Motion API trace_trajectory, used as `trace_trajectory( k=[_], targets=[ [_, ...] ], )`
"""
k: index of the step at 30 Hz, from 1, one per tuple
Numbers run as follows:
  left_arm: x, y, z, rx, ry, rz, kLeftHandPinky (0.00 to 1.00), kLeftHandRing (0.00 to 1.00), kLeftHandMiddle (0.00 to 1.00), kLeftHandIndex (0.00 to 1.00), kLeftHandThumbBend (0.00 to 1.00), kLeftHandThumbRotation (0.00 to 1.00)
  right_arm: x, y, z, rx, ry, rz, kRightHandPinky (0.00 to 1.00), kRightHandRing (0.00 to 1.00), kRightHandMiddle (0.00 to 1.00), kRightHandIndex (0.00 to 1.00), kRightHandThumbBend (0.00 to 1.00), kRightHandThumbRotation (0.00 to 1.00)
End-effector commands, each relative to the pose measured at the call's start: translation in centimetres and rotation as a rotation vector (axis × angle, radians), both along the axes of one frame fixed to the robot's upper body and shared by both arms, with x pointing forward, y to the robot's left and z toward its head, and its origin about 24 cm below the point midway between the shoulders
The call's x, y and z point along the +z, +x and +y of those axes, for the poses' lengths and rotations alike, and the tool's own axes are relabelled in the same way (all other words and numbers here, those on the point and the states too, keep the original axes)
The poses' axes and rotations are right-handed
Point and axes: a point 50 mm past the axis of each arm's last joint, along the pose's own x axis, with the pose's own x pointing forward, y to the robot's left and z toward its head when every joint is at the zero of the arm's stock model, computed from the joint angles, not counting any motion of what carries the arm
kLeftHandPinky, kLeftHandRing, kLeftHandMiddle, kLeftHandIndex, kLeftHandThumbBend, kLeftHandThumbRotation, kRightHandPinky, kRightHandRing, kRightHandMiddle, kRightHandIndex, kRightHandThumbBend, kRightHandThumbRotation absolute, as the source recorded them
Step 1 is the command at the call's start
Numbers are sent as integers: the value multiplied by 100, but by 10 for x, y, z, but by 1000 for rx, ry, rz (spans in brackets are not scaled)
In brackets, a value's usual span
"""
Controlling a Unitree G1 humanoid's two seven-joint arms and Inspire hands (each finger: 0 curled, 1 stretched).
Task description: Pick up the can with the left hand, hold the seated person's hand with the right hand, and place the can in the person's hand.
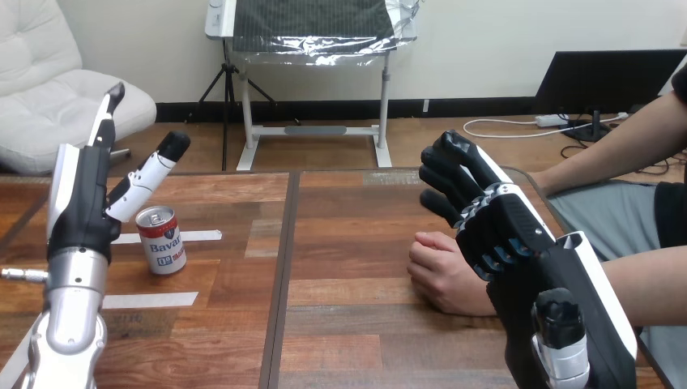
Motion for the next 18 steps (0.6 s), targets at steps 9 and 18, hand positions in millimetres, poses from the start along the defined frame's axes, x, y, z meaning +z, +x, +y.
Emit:
trace_trajectory(
  k=[9, 18],
  targets=[
    [19, 31, 5, 13, 47, 7, 91, 98, 100, 97, 74, 75, 15, 4, -2, -3, 18, -94, 89, 93, 92, 92, 95, 90],
    [17, 38, 10, 38, 37, 61, 90, 97, 99, 97, 68, 71, 15, 4, -4, -3, 14, -92, 88, 92, 91, 92, 94, 90]
  ],
)
